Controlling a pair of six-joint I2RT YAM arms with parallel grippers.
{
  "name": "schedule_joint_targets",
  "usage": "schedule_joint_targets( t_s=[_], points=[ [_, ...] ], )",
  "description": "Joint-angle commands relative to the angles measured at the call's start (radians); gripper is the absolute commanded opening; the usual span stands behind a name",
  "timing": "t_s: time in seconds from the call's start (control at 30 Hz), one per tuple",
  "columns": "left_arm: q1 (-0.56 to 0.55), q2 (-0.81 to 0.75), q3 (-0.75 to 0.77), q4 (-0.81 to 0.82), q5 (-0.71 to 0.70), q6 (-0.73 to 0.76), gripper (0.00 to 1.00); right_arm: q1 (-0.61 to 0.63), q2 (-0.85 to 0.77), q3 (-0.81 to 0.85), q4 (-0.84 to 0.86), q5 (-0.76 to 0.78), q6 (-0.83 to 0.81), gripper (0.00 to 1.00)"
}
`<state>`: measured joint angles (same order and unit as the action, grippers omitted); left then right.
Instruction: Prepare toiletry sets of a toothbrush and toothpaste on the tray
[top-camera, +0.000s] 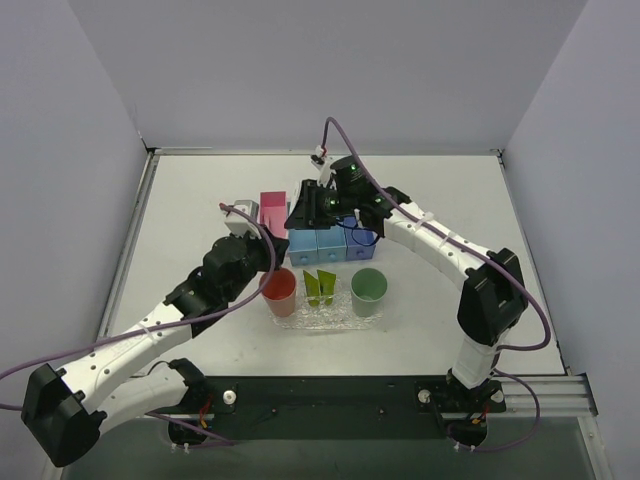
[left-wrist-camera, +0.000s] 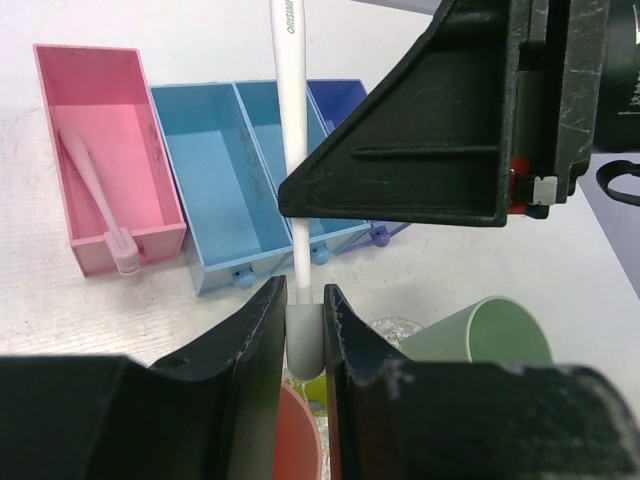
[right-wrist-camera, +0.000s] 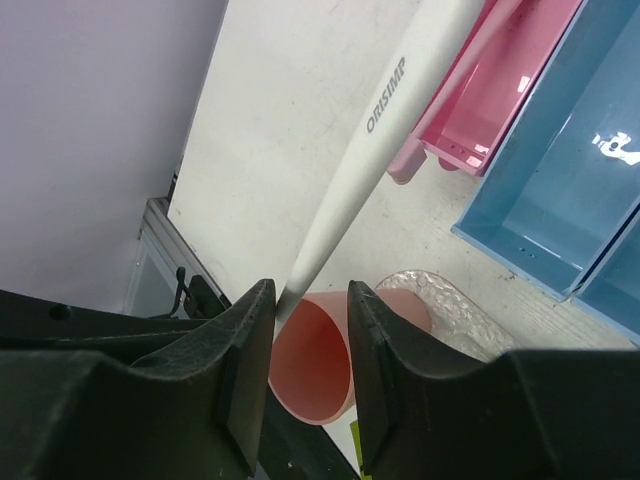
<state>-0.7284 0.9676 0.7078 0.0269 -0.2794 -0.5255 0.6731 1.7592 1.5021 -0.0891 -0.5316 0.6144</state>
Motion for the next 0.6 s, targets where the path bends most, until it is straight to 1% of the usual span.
schedule_joint_targets(
  t_s=[0.0,0.13,0.23,0.33,0.37,0.43,0.47,0.5,0.53,0.57],
  points=[
    [-0.019,-0.029,-0.008,0.077,-0.037,-0.027,0.00,0.014,0.000,0.026,0.015,0.001,0.007,0.30],
    [-0.038,-0.024,-0.014,0.093,-0.038,-0.028,0.00,0.020,0.003,0.027,0.023,-0.001,0.007,0.28],
    [-0.045,-0.017,-0.010,0.091,-0.040,-0.025,0.00,0.023,0.002,0.020,0.037,-0.004,0.011,0.22],
    [-0.045,-0.015,-0.016,0.114,-0.017,-0.013,0.00,0.022,0.000,0.021,0.042,-0.004,0.013,0.10],
    [-0.045,-0.013,-0.016,0.122,-0.009,-0.008,0.00,0.022,0.002,0.023,0.040,-0.005,0.013,0.01],
    [-0.045,-0.009,-0.008,0.122,0.011,0.002,0.00,0.023,0.000,0.024,0.048,-0.010,0.013,0.00],
    [-0.045,-0.006,-0.008,0.122,0.017,0.004,0.02,0.022,-0.001,0.023,0.054,-0.016,0.012,0.00],
    [-0.045,-0.006,-0.008,0.120,0.020,0.001,0.06,0.022,-0.004,0.024,0.060,-0.018,0.008,0.00],
    [-0.042,-0.009,-0.005,0.120,0.020,-0.002,0.18,0.020,-0.006,0.024,0.064,-0.022,0.007,0.00],
    [-0.043,-0.010,-0.004,0.126,0.023,-0.002,0.24,0.019,-0.007,0.027,0.066,-0.028,0.004,0.00]
  ],
)
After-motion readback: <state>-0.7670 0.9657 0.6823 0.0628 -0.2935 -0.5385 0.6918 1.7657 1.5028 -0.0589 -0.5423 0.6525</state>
